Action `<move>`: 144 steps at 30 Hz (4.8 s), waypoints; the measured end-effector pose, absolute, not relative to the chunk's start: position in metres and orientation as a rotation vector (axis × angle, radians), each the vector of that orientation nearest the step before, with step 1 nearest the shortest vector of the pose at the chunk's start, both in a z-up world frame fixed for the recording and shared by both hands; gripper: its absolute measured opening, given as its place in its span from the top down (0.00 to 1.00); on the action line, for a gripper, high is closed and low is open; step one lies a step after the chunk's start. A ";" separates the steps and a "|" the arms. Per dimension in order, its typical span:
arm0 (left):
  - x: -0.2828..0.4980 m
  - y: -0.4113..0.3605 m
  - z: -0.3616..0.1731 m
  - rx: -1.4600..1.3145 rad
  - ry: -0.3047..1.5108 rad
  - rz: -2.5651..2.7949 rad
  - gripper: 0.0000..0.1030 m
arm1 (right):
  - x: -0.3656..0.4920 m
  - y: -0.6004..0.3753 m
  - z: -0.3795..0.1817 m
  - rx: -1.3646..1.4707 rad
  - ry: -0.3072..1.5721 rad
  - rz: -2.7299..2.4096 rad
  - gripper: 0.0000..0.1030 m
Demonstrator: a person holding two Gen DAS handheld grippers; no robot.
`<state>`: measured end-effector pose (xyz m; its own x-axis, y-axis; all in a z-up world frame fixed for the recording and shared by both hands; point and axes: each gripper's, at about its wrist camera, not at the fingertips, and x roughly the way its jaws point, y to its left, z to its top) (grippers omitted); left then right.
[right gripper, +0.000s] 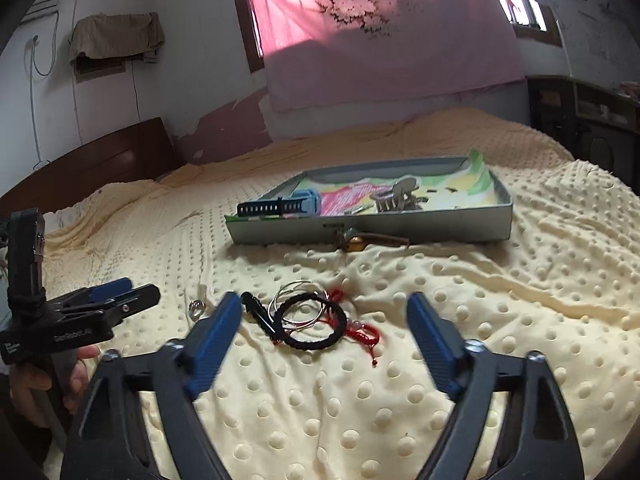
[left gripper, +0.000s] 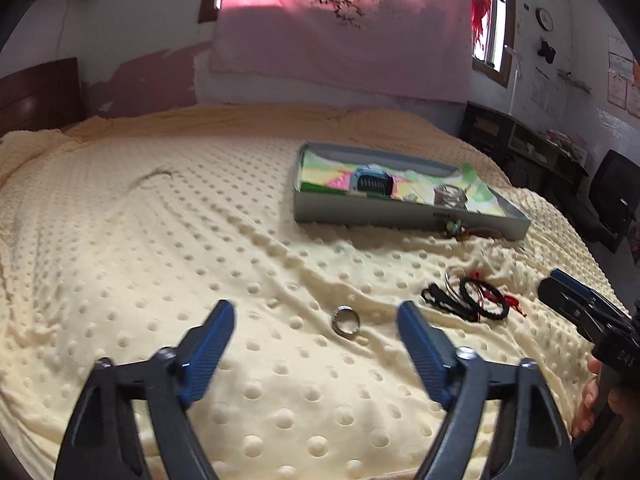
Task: Organize jewelry
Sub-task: 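Grasp the silver ring with the left tool while the right tool approaches the black hair tie, then grasp the black hair tie with the right tool while the left tool carries the ring toward the tray, then carry the ring and hair tie into the tray and open both tools, then lift both open tools away from the tray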
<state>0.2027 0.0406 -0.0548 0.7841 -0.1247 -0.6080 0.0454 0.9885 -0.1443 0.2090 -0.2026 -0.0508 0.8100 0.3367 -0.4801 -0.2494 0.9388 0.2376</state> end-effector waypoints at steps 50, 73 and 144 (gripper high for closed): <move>0.229 0.034 -0.070 -0.289 0.705 -0.334 0.95 | 0.215 -0.200 -0.068 0.220 0.550 0.386 0.95; 0.386 -0.063 -0.044 -0.259 0.732 -0.326 0.95 | 0.365 -0.264 -0.042 0.266 0.491 0.080 0.95; 0.043 -0.005 0.035 -0.064 0.360 -0.107 0.00 | 0.030 -0.237 0.032 0.114 0.322 0.138 0.01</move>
